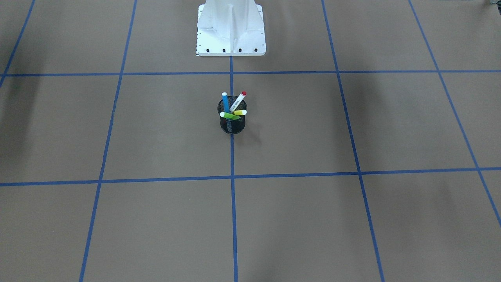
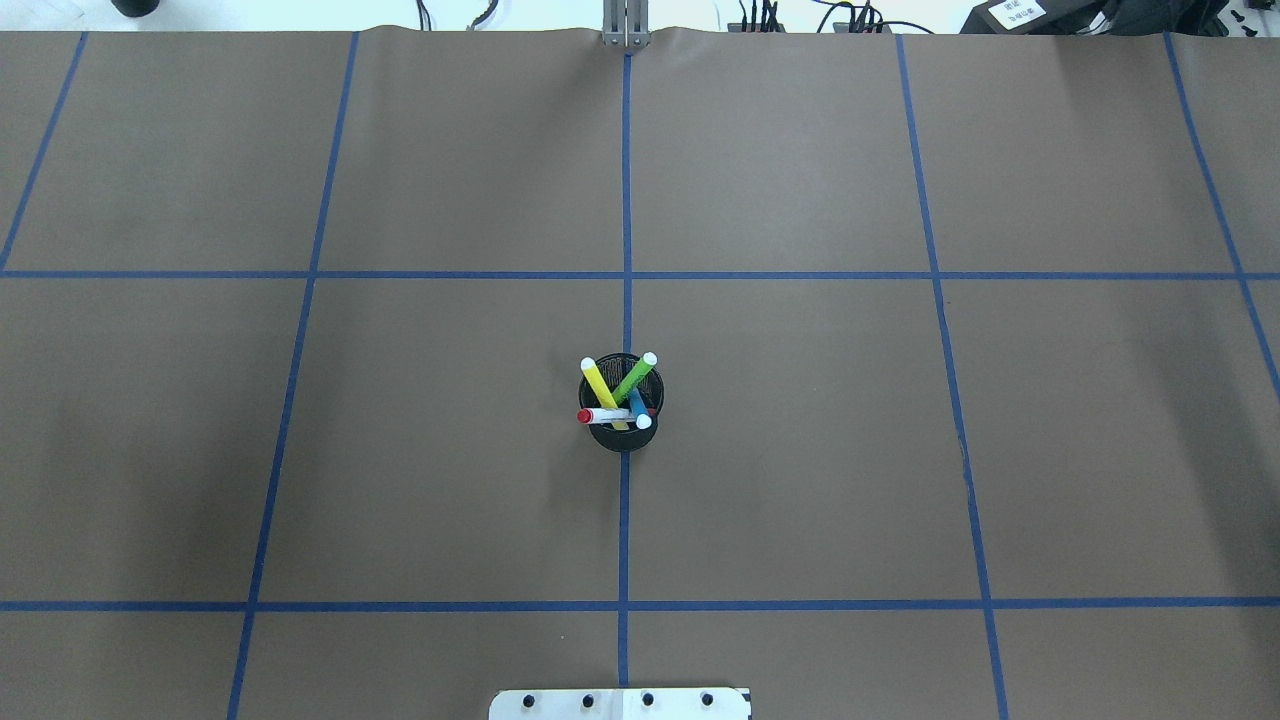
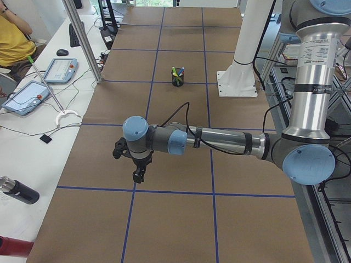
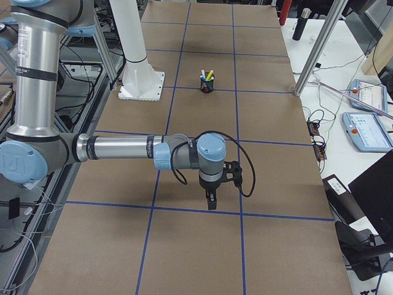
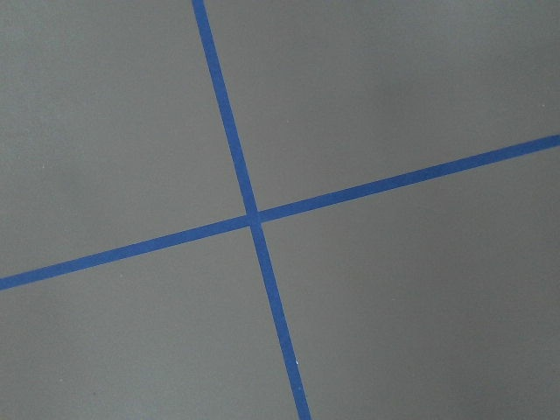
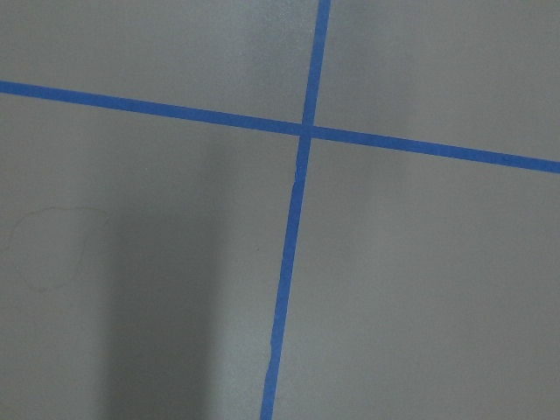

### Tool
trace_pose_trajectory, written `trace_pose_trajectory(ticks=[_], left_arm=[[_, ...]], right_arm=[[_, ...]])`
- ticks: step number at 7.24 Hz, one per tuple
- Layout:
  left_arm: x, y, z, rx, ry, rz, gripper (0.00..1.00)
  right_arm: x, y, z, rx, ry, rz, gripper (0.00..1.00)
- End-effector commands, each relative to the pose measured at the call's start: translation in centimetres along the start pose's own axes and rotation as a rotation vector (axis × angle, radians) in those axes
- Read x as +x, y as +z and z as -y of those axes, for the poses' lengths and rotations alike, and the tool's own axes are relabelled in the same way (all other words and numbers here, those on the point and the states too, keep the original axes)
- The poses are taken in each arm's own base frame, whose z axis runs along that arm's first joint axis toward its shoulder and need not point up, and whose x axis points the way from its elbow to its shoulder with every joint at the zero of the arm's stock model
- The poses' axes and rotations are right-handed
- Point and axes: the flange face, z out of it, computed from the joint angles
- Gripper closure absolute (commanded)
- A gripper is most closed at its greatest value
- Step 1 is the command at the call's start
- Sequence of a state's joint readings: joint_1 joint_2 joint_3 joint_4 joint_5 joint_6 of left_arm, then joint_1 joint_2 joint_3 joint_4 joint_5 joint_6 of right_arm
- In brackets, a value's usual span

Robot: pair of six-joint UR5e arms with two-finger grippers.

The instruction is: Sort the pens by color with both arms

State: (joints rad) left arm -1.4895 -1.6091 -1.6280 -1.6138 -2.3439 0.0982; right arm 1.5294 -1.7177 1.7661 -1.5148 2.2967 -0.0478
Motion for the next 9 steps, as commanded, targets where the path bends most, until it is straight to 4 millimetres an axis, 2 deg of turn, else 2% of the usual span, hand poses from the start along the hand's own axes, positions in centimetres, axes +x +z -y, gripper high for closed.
trace_pose_trajectory(ticks=[1,2,4,6,7,8,9], left_arm=[[0.2,-0.1,0.1,0.003,0.005,-0.001,0.00],[1.1,-1.1,0.4,0.025,0.024,0.001,0.00],[1.8,-1.9,0.8,0.040,0.039,0.004,0.00],[3.8,-4.0,4.0,0.086,0.088,0.006,0.00],[3.9,-4.1,4.2,0.089,0.091,0.005,0.00],[4.4,-4.7,4.3,0.105,0.105,0.005,0.00],[4.8,-4.9,4.5,0.117,0.122,0.004,0.00]], right_arm=[[0.2,0.1,0.1,0.015,-0.011,-0.007,0.00],[0.0,-0.1,0.3,0.019,-0.014,-0.006,0.00],[-1.9,-2.4,3.8,0.075,-0.057,-0.005,0.00],[-4.2,-5.1,7.6,0.136,-0.112,0.001,0.01],[-4.4,-5.0,7.8,0.135,-0.114,0.007,0.01],[-6.0,-4.7,8.7,0.132,-0.146,0.011,0.01],[-8.6,-5.5,10.5,0.151,-0.197,0.022,0.01]])
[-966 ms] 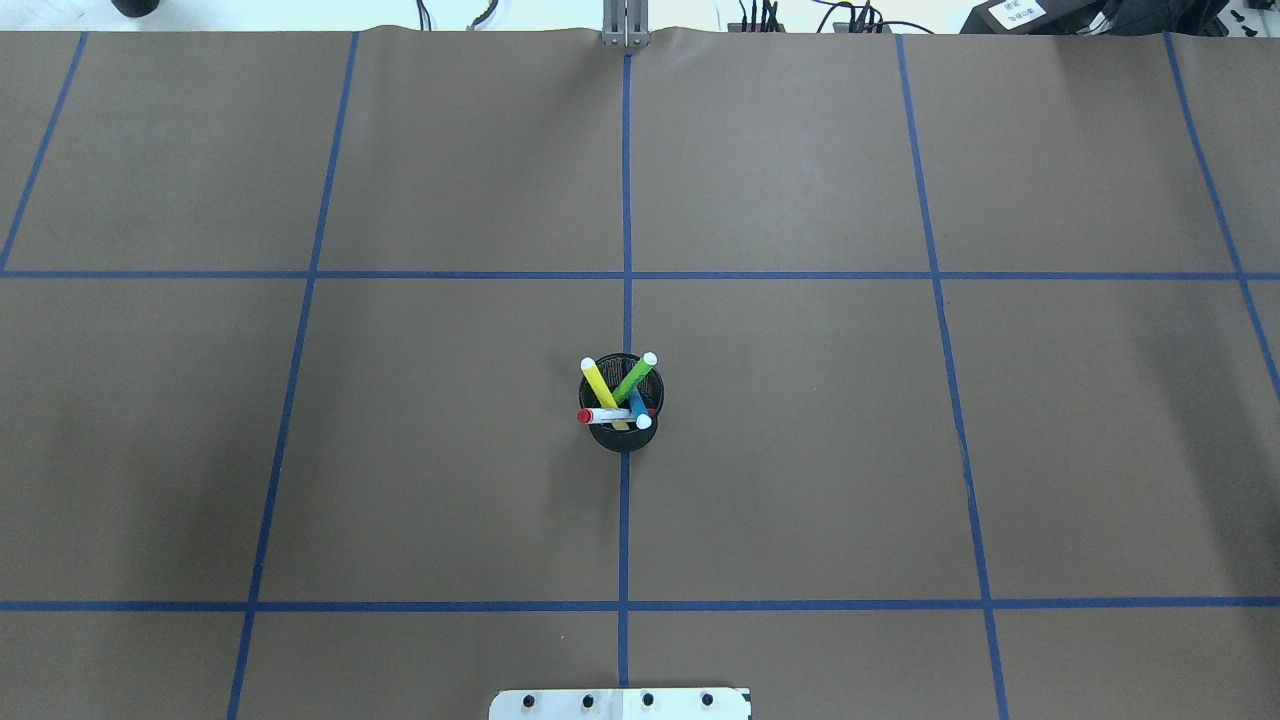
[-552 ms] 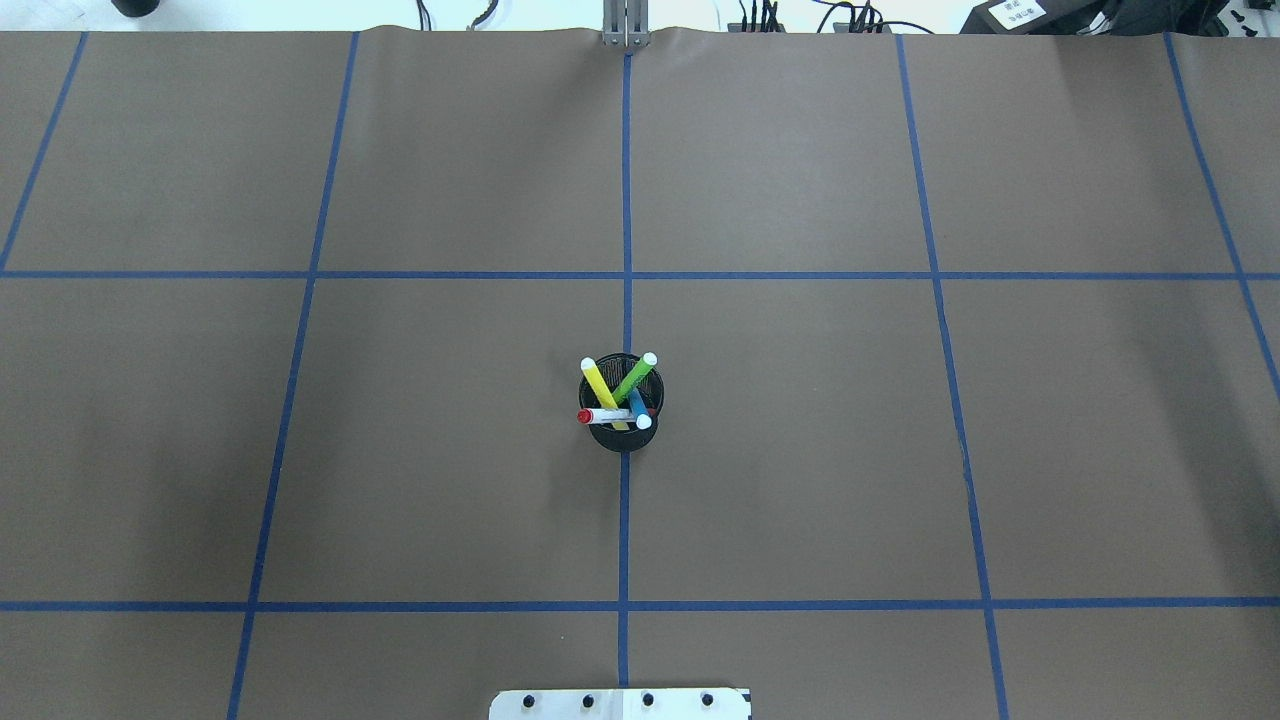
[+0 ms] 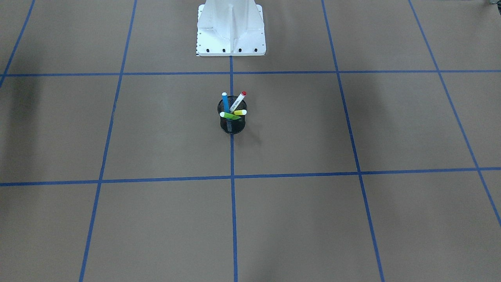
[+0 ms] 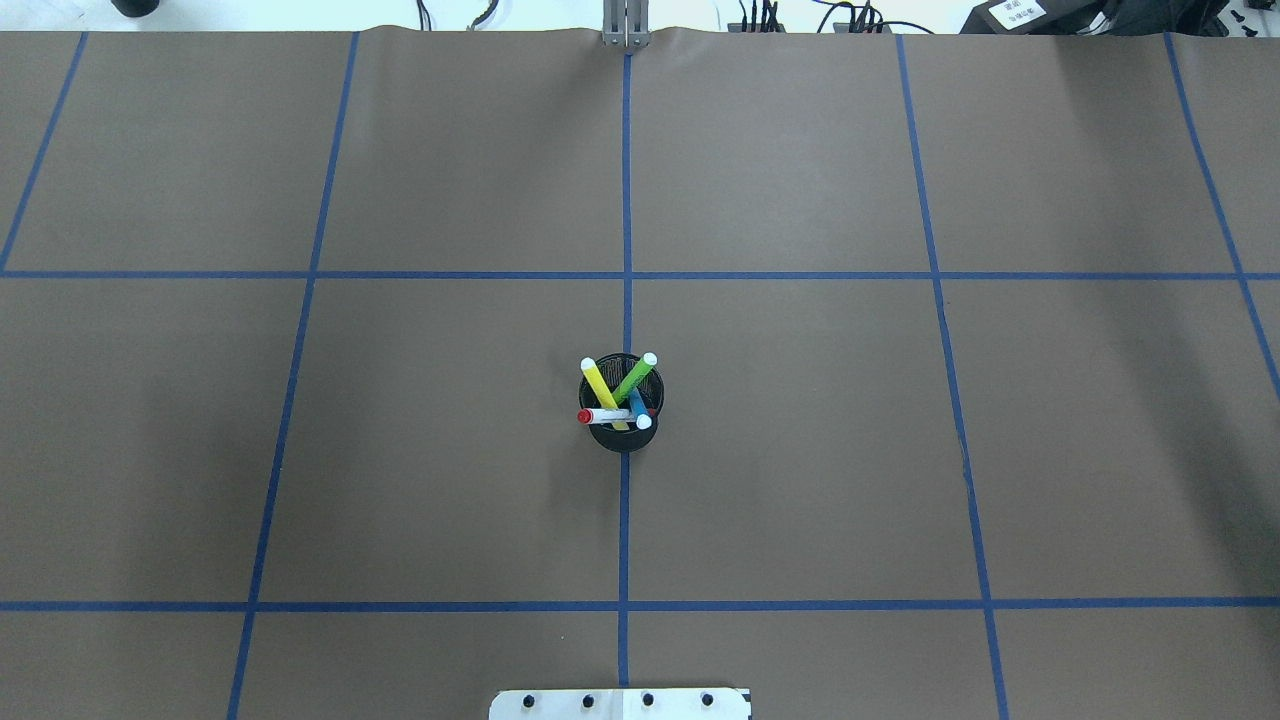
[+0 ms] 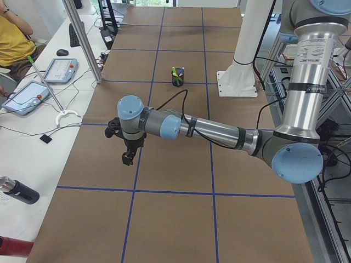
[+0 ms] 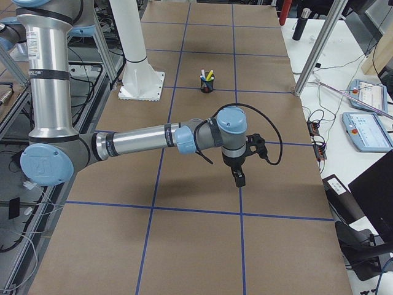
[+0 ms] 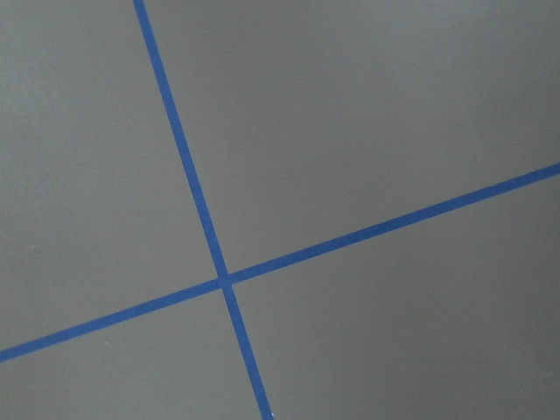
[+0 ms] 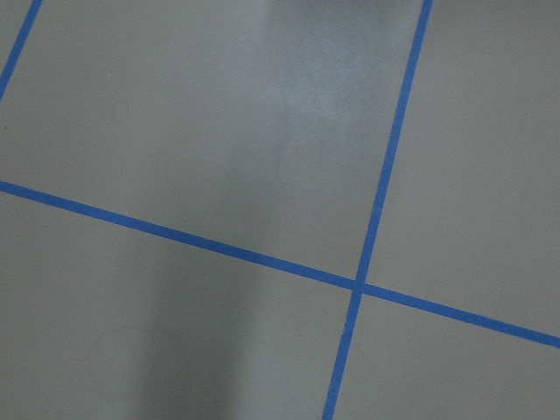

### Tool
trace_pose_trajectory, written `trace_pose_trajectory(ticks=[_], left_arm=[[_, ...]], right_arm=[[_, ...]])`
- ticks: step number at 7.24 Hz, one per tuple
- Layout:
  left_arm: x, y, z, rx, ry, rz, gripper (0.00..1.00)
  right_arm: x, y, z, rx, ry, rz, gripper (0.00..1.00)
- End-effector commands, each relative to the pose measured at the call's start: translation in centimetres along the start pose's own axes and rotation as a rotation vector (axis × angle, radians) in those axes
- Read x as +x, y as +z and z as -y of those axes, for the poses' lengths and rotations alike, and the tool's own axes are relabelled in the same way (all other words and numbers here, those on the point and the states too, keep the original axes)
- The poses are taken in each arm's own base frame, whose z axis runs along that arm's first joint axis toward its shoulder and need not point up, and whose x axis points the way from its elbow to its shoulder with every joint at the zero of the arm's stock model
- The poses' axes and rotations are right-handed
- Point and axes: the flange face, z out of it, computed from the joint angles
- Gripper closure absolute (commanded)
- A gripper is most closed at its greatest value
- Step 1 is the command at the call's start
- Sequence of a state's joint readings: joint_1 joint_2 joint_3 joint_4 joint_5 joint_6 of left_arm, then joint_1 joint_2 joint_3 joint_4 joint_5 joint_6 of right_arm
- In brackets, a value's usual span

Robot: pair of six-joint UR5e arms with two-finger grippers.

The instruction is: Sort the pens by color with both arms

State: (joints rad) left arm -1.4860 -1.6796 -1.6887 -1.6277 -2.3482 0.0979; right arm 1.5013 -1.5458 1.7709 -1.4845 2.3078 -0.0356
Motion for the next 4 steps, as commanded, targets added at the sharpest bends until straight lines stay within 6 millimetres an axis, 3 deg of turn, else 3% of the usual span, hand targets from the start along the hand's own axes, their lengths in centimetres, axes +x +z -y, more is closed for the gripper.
trace_pose_trajectory(ticks=[1,2,4], left_arm=[[0.9,-0.7,0.7,0.056,0.035,-0.013,0.00],[1.3,-0.5,1.1,0.072,0.041,-0.018,0.00],[3.9,0.0,3.4,0.073,0.002,-0.036,0.00]], right_arm=[[-5.1,0.0,4.3,0.020,-0.101,0.044,0.01],[-8.9,0.6,6.6,0.016,-0.090,0.093,0.01],[-18.5,-0.5,10.5,0.042,-0.009,0.150,0.01]])
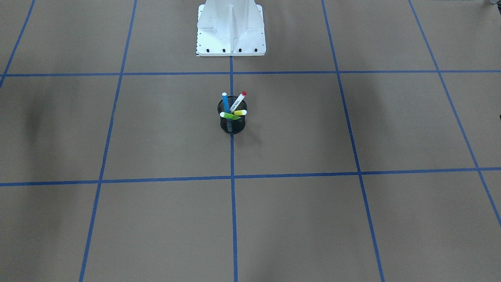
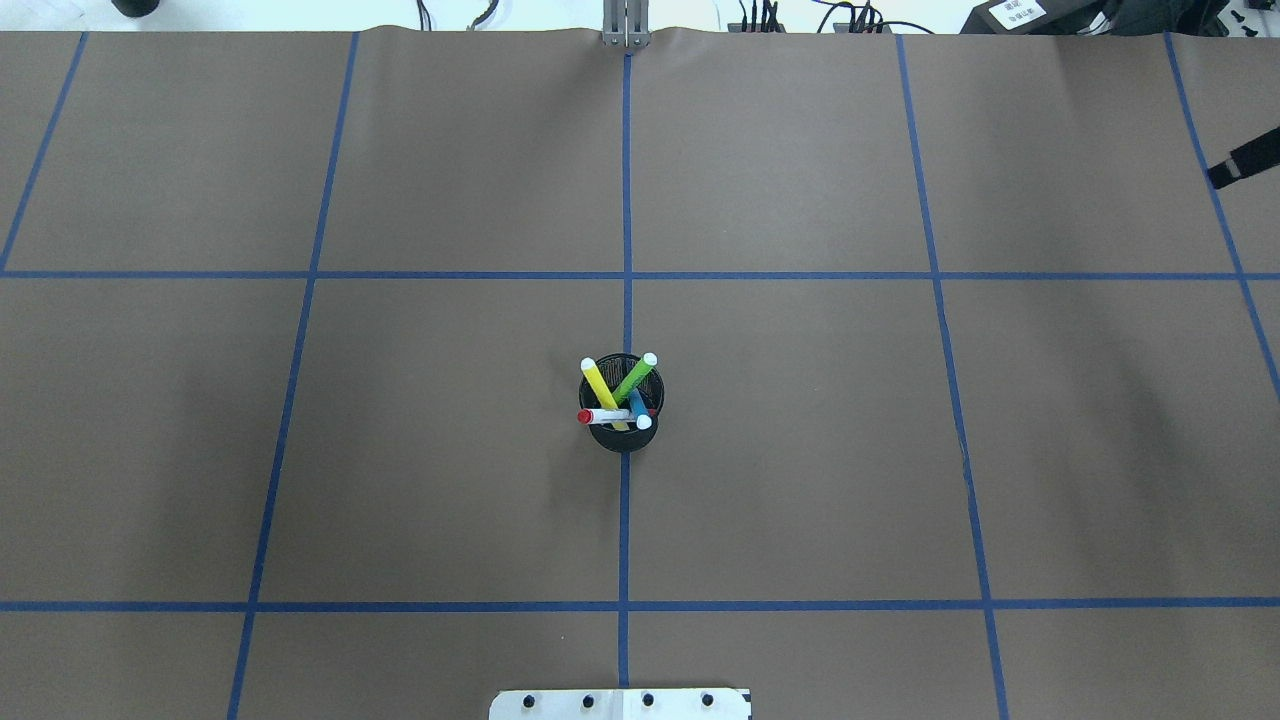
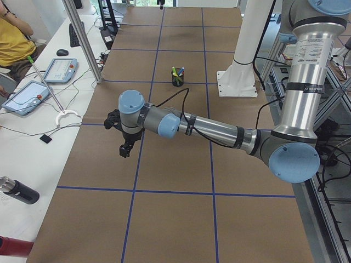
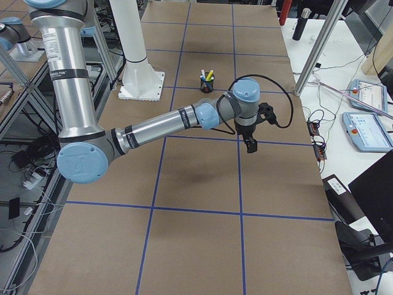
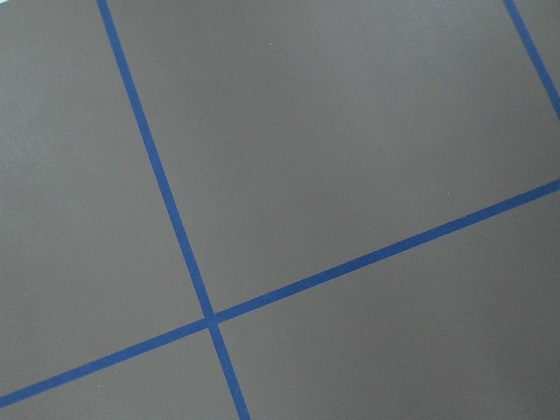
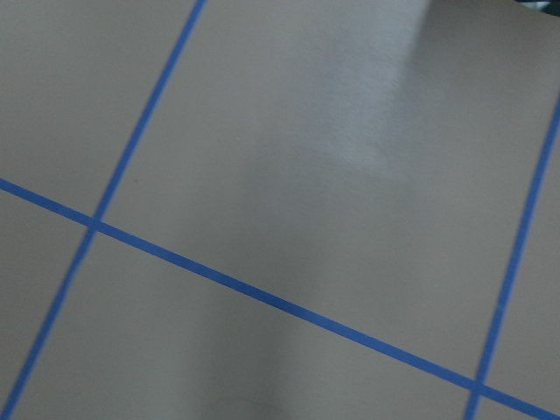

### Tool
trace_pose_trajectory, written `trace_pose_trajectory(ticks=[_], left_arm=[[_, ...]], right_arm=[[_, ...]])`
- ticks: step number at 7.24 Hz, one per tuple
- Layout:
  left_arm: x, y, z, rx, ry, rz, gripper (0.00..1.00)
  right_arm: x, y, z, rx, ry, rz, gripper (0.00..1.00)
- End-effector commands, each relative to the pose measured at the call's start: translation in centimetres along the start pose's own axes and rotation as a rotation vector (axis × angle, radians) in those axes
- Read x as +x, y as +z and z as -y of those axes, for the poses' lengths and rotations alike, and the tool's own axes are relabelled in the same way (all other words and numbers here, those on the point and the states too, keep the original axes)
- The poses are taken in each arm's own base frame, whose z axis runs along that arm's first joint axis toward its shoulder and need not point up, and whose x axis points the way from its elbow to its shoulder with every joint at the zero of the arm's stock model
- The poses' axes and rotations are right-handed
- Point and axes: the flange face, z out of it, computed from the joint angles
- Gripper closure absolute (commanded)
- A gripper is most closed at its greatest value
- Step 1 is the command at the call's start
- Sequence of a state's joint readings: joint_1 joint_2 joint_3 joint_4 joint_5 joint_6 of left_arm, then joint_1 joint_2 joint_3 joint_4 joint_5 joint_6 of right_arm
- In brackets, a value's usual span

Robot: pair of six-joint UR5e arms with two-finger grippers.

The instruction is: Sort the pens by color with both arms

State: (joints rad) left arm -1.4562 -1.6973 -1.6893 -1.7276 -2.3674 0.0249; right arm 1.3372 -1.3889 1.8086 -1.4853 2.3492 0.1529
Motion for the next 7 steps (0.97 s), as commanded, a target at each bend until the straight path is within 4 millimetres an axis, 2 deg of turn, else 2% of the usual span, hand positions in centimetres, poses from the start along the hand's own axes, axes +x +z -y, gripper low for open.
trace_pose_trajectory(ticks=[1,3,4,6,7], left_arm=[[2.4,0.7,2.1,0.003,-0.048,-0.018,0.00],[3.8,1.9,2.8,-0.012,-0.026,-0.029,0.00],[3.9,2.0,2.9,-0.014,-0.026,-0.030,0.00],[4.5,2.3,3.2,-0.017,-0.021,-0.034,0.00],[5.0,2.7,3.3,-0.023,-0.024,-0.039,0.00]], right_arm=[[-10.9,0.0,4.1,0.024,0.111,0.079,0.01],[-20.8,1.5,5.5,-0.018,0.278,0.156,0.01],[-24.8,2.2,5.9,-0.047,0.350,0.188,0.01],[-31.6,4.0,5.5,-0.107,0.428,0.226,0.01],[-34.8,5.5,4.7,-0.129,0.461,0.224,0.01]])
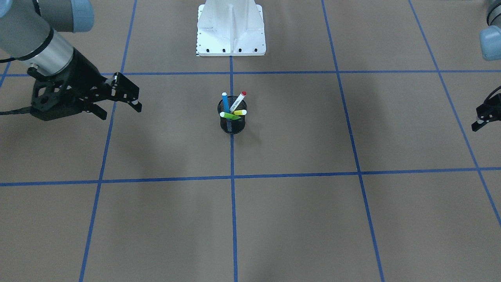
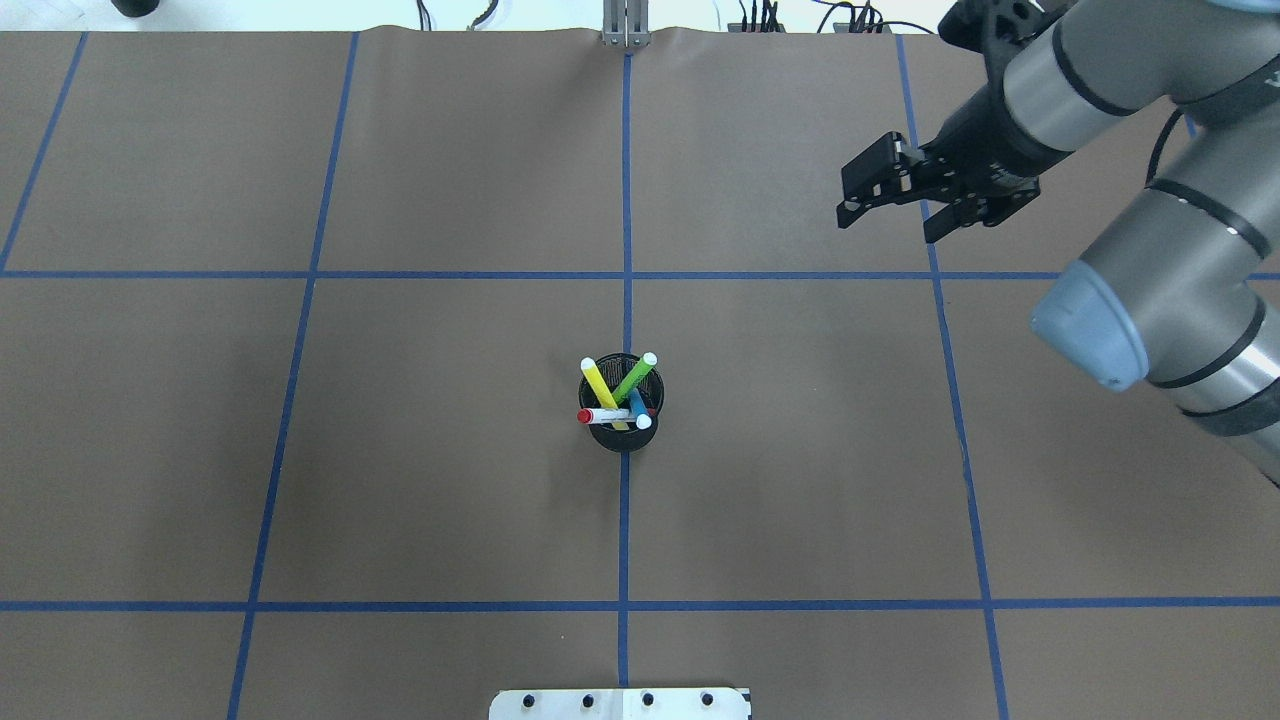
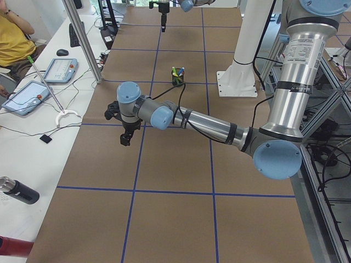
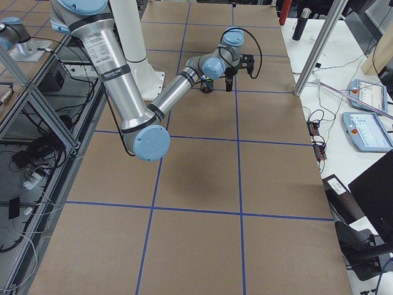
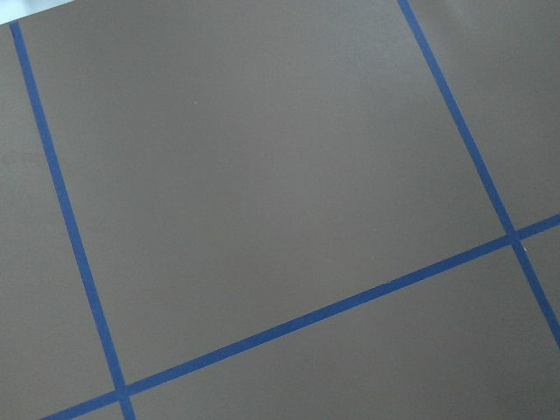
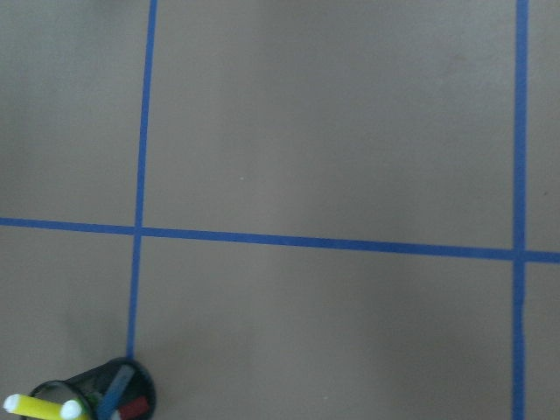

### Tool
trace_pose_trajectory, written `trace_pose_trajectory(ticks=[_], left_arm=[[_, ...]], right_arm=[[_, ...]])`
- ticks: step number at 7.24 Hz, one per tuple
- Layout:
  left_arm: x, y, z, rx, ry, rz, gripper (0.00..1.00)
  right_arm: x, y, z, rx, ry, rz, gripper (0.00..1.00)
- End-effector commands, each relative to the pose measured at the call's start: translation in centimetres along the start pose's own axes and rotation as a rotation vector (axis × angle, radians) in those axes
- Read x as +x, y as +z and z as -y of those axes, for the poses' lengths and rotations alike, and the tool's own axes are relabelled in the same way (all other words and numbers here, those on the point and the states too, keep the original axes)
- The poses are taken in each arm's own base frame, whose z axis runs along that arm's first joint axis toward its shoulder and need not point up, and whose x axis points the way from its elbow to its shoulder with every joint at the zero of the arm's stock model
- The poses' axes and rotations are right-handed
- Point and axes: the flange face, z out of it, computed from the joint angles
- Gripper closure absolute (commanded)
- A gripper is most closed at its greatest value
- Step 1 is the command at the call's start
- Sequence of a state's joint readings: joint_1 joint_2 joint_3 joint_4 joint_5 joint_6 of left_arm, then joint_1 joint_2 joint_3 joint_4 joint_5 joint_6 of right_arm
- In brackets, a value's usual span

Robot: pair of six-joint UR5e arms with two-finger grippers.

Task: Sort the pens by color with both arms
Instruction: 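Move the right gripper over the black mesh pen cup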

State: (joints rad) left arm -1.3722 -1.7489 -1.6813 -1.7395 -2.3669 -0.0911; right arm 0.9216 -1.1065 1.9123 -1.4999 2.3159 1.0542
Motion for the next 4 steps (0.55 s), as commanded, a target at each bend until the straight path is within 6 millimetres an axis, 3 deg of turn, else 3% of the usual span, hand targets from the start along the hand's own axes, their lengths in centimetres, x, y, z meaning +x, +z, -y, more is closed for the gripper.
trace_pose_trajectory(ticks=[1,4], left_arm=[[0.7,0.5,0.3,-0.006,-0.001,-0.006,0.00],[0.9,0.7,0.4,-0.007,0.002,-0.008,0.00]], right_arm=[[-5.4,4.6,-3.8,-0.027,0.090,-0.018,0.01],[-12.1,9.4,-8.4,-0.031,0.101,-0.188,0.00]])
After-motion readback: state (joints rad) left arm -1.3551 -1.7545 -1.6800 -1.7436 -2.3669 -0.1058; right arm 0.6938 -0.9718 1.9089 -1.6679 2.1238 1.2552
